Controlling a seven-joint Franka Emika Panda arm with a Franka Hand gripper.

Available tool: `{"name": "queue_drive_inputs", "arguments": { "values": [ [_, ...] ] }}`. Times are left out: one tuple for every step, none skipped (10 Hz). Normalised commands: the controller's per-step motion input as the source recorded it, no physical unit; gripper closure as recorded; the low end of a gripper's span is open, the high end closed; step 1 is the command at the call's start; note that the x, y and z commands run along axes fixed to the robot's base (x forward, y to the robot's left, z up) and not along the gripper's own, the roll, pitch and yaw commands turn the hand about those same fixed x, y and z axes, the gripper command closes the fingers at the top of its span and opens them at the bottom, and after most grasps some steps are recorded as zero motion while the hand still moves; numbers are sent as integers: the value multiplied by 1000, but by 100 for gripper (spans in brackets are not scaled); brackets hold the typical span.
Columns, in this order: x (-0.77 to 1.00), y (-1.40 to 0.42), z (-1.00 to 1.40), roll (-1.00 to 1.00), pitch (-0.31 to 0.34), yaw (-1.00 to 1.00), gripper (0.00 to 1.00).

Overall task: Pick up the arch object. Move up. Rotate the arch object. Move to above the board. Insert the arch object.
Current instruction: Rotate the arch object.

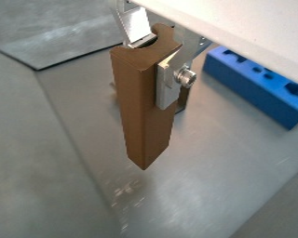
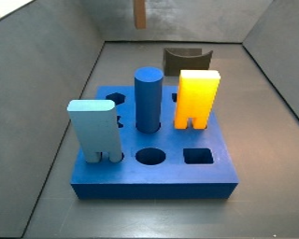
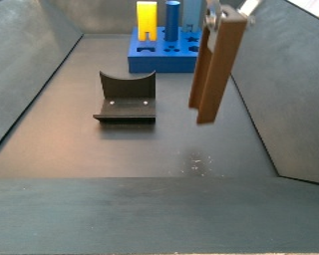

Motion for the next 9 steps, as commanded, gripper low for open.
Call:
{"name": "queue_drive_inputs", "arguments": {
  "values": [
    [-63,-1000,221,85,11,33,100],
    [-67,-1000,216,90,27,30,100],
    [-69,-1000,211,95,40,29,100],
    [-69,-1000,205,98,46,29,100],
    [-69,-1000,197,96,54,29,100],
    [-65,-950,178,92,58,28,100],
    [-50,-734,130,86,58,28,100],
    [-31,-441,76,75,47,28,100],
    [-25,-217,55,63,45,26,100]
  ]
}}
